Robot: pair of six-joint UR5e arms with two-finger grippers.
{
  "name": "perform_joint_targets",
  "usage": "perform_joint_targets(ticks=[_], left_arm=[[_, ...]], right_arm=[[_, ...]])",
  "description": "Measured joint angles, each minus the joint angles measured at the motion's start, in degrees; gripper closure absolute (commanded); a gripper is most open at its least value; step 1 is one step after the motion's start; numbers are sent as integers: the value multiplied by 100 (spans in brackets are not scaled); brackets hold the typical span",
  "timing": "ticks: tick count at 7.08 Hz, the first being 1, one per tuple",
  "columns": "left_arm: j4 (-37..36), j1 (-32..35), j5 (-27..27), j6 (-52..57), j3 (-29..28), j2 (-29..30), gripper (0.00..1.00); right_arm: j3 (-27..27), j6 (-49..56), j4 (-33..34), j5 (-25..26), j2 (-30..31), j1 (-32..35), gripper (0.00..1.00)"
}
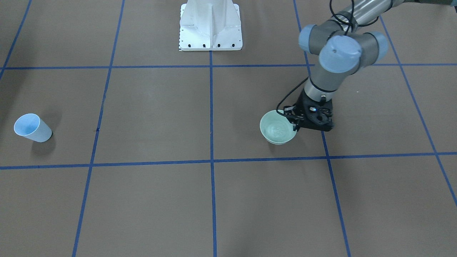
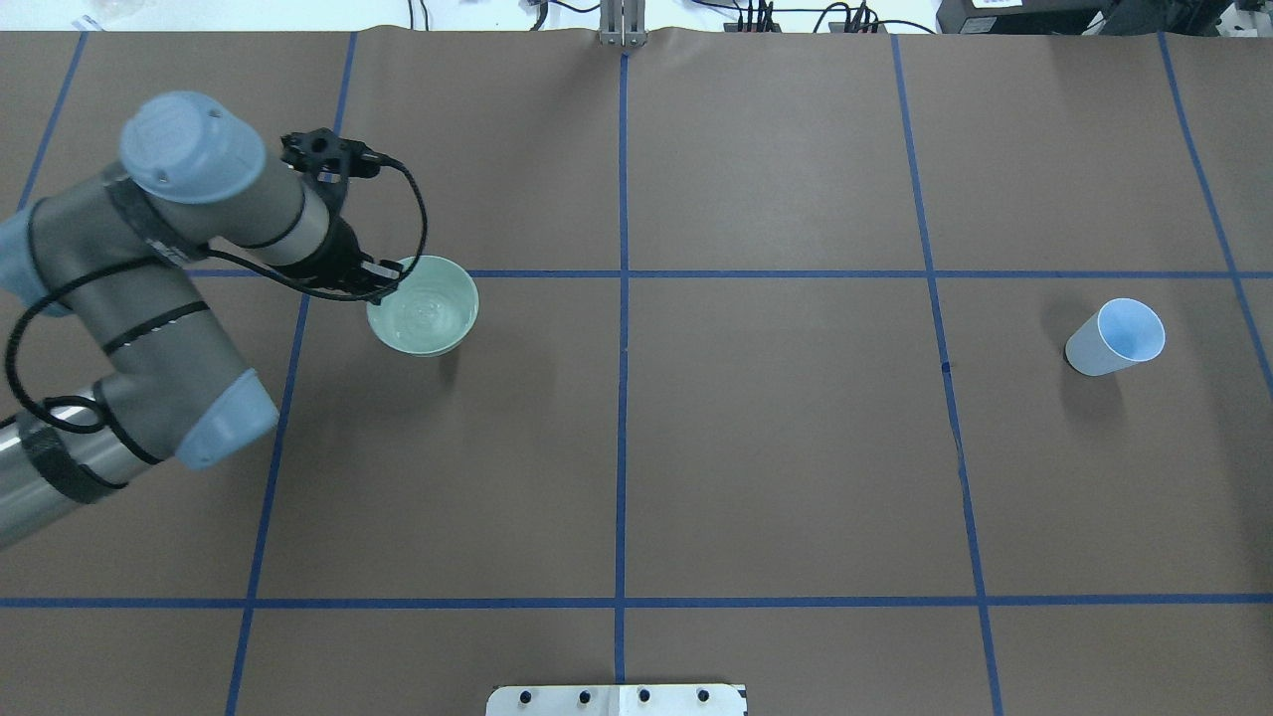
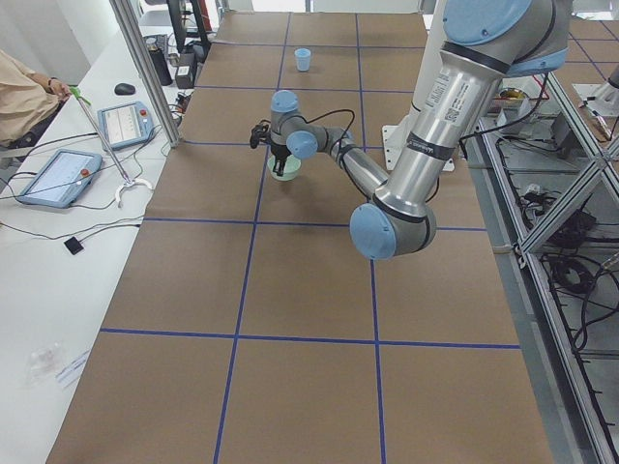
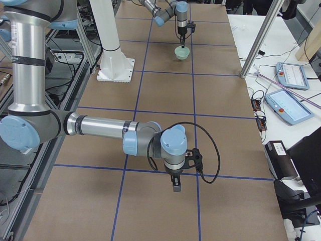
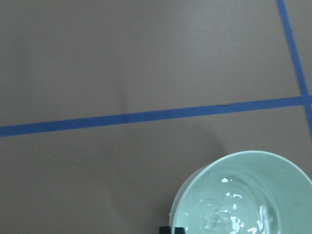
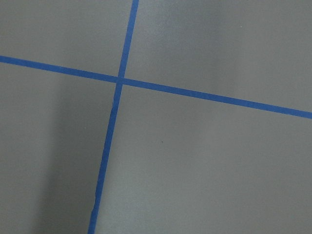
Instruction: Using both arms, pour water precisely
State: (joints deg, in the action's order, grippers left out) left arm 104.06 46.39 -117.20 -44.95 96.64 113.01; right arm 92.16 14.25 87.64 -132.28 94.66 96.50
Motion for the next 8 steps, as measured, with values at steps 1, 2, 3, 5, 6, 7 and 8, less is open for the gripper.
perform_joint_targets(ticks=[1, 2, 3, 5, 6, 7, 8], left_arm=[[349, 370, -309, 603, 1, -521, 100], [687, 688, -604, 1113, -15, -1015, 100], [884, 930, -800, 1575, -32, -1407, 100], [1012, 1229, -922, 2352, -89, -1921, 100], [1037, 1285, -932, 2595, -145, -2046, 100], [1137, 1313, -935, 2722, -243, -2112, 37], [1303, 1353, -974, 2783, -378, -2153, 0]], right_arm=[[-3, 1, -1, -5, 4, 0, 0], [-3, 4, -1, -7, 12, 0, 0], [3, 8, -1, -8, 22, 0, 0], [22, 17, -1, -8, 42, 0, 0], [32, 22, -1, -8, 48, 0, 0], [38, 24, -1, -8, 51, 0, 0], [44, 25, -1, -8, 52, 0, 0]])
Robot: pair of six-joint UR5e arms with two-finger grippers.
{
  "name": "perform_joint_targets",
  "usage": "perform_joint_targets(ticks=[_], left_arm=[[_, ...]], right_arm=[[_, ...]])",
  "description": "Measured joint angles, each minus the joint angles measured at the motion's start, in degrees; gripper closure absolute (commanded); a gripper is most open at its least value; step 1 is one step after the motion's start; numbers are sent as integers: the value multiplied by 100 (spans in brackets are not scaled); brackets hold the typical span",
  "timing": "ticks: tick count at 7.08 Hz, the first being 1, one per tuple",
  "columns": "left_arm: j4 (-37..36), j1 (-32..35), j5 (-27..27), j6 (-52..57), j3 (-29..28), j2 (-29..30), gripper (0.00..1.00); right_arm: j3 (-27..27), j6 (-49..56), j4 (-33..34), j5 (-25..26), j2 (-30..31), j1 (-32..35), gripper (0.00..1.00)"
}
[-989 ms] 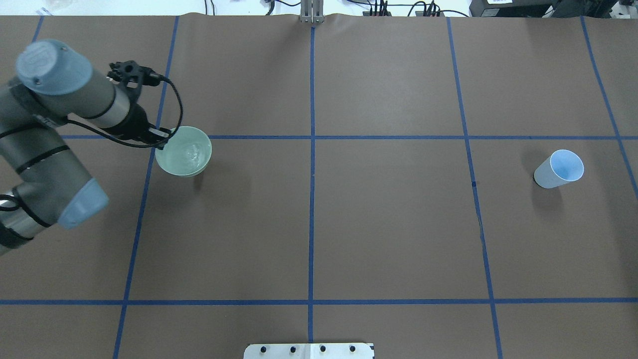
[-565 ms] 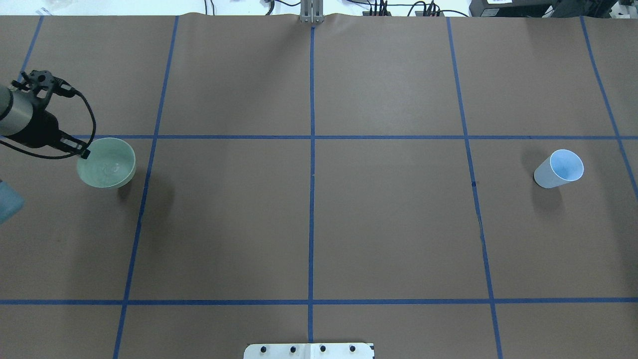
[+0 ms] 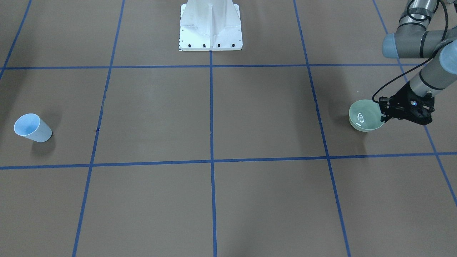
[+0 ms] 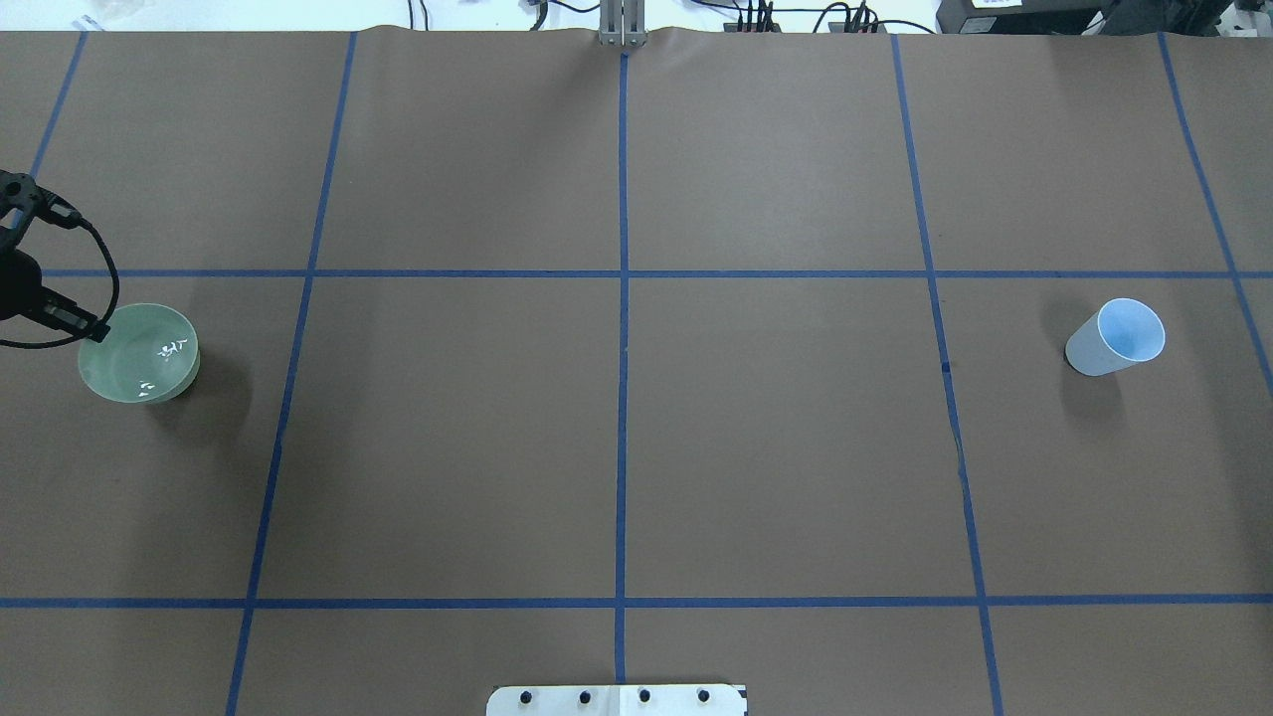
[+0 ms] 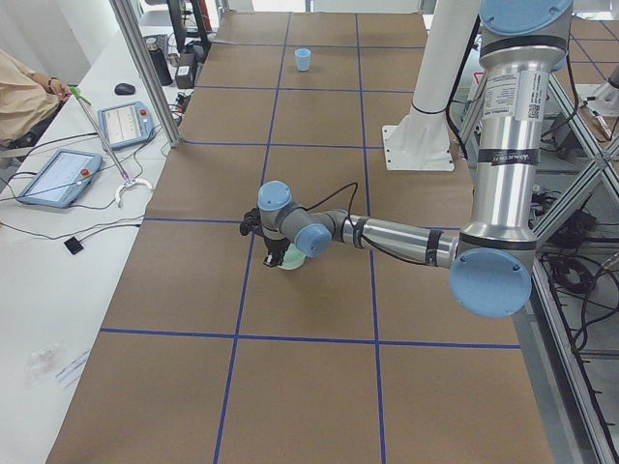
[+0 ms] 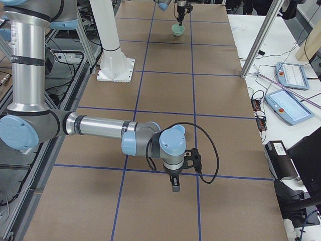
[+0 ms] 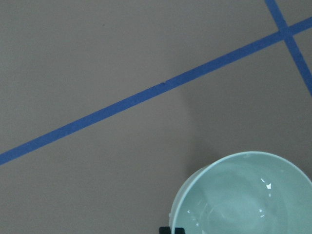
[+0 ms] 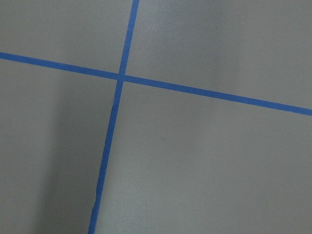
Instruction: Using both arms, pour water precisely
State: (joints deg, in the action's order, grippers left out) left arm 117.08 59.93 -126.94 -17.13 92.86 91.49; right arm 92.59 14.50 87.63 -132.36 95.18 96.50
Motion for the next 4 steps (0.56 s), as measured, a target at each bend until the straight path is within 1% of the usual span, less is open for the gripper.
perform_joint_targets(ticks=[2, 4], left_arm=[[175, 151, -164, 210, -164, -16, 0], [104, 567, -295, 290, -169, 9, 0]], right_arm=[[7, 6, 0, 0, 0, 0, 0], [-9, 9, 0, 0, 1, 0, 0]])
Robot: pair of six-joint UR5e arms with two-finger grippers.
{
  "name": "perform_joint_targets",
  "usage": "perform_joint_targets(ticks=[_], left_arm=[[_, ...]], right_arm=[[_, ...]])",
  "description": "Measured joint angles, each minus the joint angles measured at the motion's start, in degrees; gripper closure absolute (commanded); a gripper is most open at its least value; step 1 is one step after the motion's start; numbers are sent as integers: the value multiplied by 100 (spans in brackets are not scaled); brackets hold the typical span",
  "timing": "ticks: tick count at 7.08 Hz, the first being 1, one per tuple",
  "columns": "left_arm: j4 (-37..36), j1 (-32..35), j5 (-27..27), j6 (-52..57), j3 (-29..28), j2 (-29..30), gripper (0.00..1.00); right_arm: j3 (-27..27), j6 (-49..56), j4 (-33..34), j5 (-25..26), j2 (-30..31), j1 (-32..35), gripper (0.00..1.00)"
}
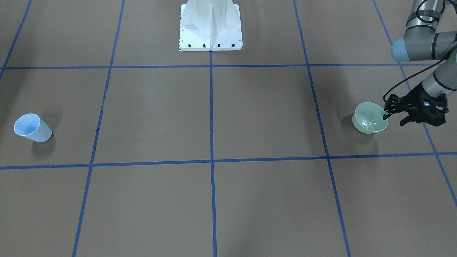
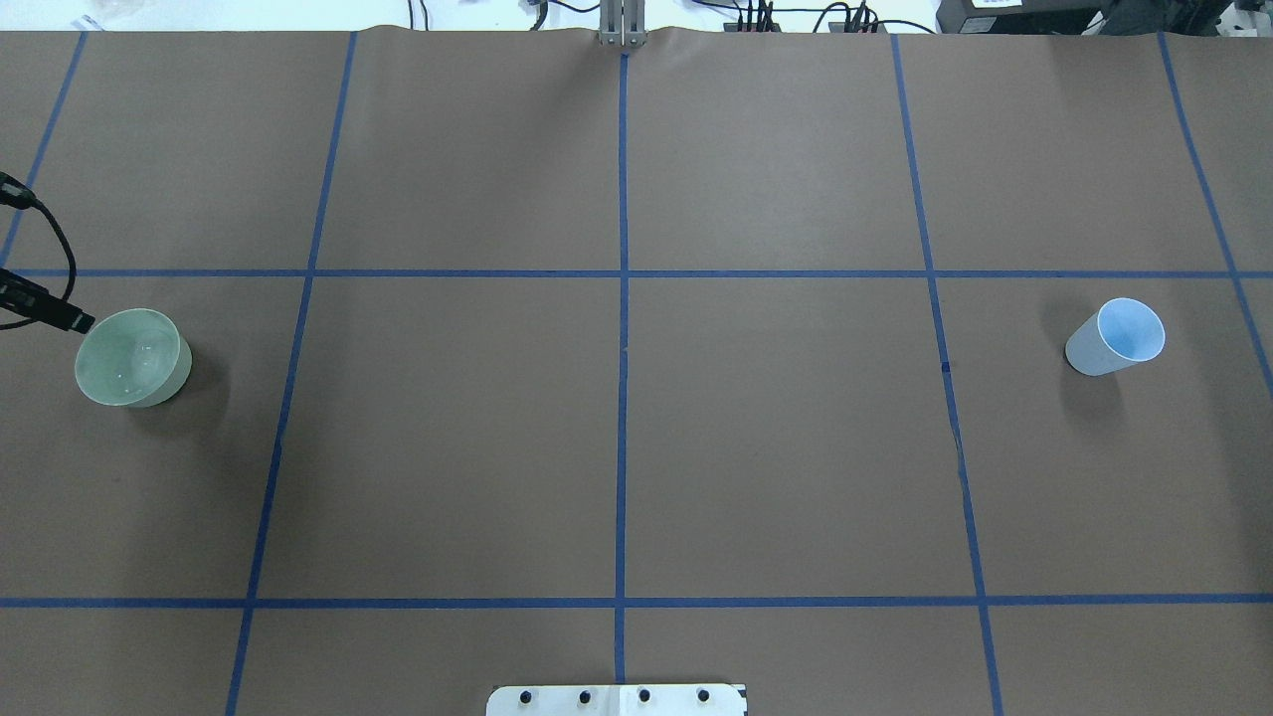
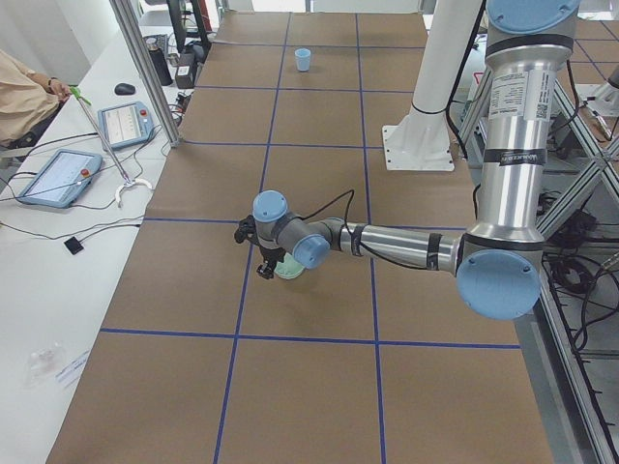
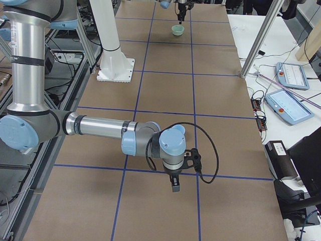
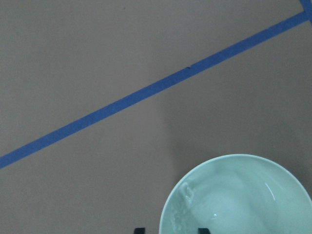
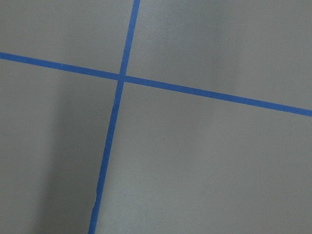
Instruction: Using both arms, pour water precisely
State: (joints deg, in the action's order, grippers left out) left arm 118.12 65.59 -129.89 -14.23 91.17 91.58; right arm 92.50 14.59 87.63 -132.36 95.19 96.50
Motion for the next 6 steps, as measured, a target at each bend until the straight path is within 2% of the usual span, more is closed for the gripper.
perform_joint_targets(ticks=[2, 6], left_arm=[[-459, 732, -92, 375, 20, 54, 0], [-2264, 2247, -98, 2427, 71, 309, 0]], right_arm=[[-17, 3, 0, 0, 0, 0, 0], [-36, 9, 0, 0, 0, 0, 0]])
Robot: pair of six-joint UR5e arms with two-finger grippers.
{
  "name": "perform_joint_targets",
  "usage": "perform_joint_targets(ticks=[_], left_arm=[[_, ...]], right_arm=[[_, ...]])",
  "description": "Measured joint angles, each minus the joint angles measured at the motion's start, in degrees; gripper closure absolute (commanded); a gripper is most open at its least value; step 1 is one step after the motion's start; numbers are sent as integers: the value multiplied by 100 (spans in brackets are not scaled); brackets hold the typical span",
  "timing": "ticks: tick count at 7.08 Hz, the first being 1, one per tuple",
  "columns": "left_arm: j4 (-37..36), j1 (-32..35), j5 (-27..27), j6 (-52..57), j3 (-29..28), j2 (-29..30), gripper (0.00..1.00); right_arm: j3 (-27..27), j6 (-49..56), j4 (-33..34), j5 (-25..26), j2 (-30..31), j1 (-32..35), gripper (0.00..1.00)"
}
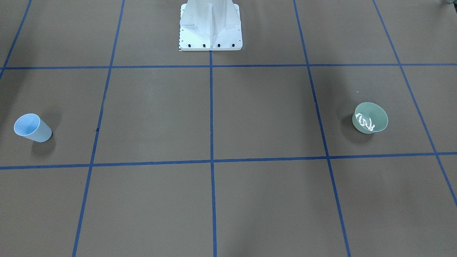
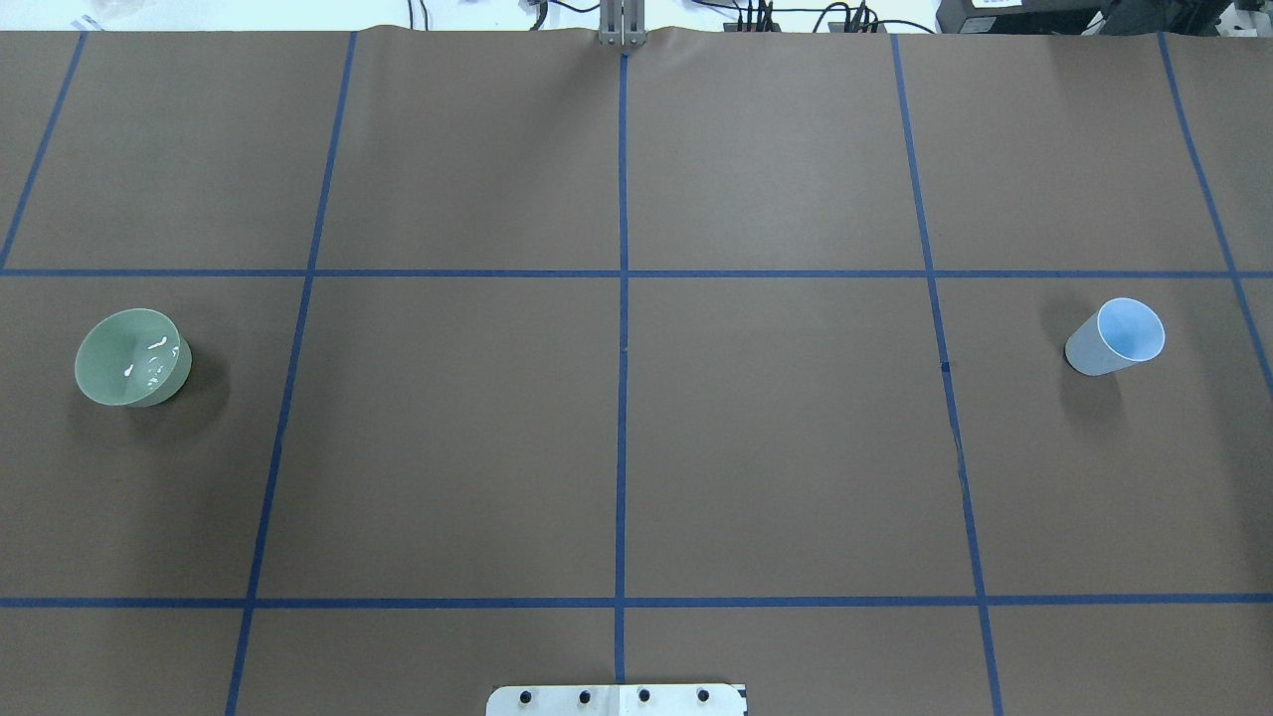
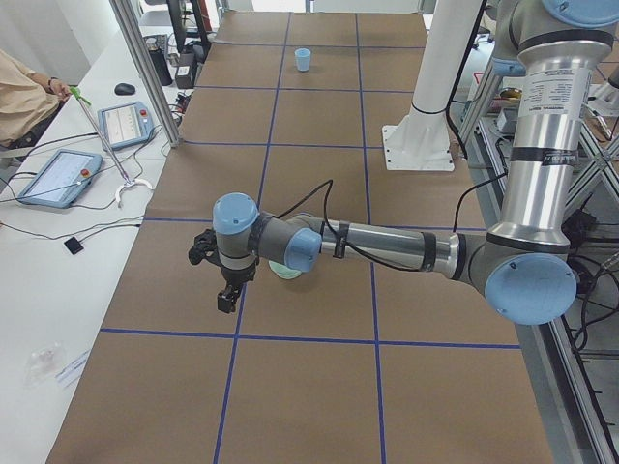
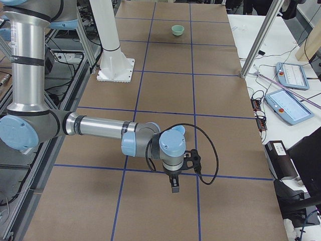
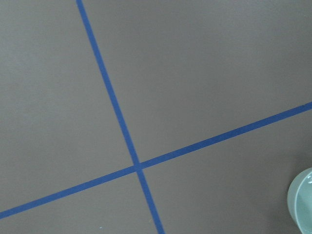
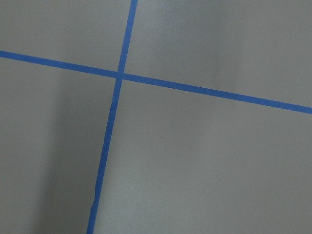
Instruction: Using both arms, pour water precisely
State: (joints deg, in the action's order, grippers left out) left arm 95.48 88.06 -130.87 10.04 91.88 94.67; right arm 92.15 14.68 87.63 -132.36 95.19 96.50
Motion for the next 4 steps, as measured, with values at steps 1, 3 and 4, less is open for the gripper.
perform_joint_targets(ticks=[1, 3, 4], left_arm=[[-226, 187, 0, 300, 3, 8, 0], [-319, 316, -16, 432, 20, -43, 0], [-300, 337, -16, 436, 35, -70, 0]], right_arm=[[-2, -2, 0, 2, -2, -2, 0], [-10, -2, 0, 8, -6, -7, 0], [-11, -1, 0, 8, 0, -8, 0]])
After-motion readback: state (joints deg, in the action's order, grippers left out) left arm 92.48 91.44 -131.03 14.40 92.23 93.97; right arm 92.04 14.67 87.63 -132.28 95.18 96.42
